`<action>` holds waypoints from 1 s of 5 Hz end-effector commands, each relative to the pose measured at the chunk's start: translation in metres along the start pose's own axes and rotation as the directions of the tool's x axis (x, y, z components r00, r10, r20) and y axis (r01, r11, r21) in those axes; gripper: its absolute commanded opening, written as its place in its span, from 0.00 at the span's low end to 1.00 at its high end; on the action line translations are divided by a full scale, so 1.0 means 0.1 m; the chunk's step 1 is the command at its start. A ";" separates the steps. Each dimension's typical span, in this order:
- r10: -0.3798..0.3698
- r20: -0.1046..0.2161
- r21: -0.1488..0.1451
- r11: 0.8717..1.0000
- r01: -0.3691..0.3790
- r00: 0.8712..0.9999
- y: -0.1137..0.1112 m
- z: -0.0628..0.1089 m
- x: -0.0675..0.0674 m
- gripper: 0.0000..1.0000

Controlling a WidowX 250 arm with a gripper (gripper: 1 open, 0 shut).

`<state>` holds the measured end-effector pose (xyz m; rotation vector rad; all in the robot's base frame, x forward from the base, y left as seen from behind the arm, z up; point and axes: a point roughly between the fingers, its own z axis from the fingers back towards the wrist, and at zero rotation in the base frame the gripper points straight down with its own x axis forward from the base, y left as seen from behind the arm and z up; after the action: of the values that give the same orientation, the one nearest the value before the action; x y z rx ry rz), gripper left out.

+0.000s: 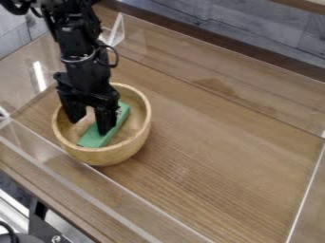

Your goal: Move green stick from inside the wooden bowl to the table next to it

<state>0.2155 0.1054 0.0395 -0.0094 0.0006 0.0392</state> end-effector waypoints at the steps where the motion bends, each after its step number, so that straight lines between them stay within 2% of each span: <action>1: 0.025 -0.001 0.007 1.000 -0.025 1.000 0.04 -0.09 0.00 1.00; 5: 0.044 -0.010 0.011 0.999 -0.044 0.999 0.04 -0.23 -0.01 1.00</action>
<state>0.2209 0.1081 0.0342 0.0076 -0.0353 0.0641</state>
